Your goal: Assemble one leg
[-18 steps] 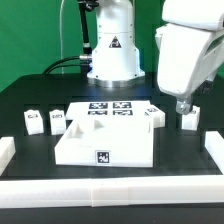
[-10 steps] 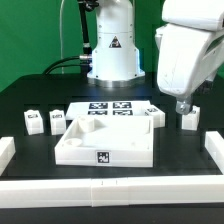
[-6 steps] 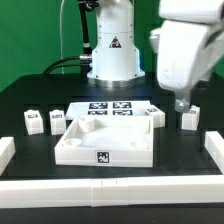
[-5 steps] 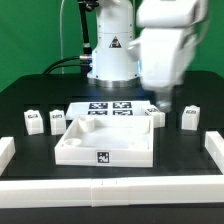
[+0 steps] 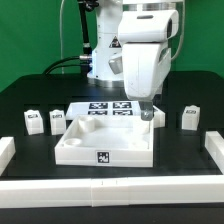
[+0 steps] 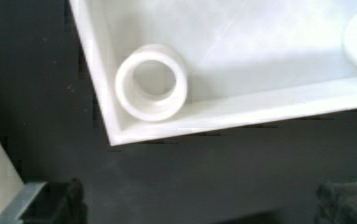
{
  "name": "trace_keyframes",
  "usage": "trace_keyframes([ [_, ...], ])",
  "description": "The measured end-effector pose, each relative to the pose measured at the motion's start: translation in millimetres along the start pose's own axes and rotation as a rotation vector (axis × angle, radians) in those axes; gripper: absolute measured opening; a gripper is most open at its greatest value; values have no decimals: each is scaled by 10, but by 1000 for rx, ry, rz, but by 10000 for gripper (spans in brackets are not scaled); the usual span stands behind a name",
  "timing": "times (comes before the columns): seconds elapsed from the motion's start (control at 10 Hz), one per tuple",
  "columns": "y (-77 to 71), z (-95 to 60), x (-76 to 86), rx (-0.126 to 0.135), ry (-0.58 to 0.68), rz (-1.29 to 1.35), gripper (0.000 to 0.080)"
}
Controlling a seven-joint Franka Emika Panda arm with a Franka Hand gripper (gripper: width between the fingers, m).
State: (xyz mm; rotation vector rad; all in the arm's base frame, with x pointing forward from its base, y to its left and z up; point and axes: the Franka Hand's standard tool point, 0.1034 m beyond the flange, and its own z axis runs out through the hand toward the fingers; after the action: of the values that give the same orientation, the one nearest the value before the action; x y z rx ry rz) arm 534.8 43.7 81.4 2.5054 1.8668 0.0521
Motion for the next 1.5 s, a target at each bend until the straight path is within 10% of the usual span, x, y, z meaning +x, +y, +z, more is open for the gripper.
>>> trace_keyframes([
  [0.3,-59,32,-46,-3,3,-28,650],
  [0.6,-679,330,-641,-24,21,-155,650],
  [0.8,-798,566,-1010,-6,27,-159,650],
  [1.2,-841,701,-1010,17,30,-125,650],
  [1.5,-848,710,-1027,20,30,-122,341],
])
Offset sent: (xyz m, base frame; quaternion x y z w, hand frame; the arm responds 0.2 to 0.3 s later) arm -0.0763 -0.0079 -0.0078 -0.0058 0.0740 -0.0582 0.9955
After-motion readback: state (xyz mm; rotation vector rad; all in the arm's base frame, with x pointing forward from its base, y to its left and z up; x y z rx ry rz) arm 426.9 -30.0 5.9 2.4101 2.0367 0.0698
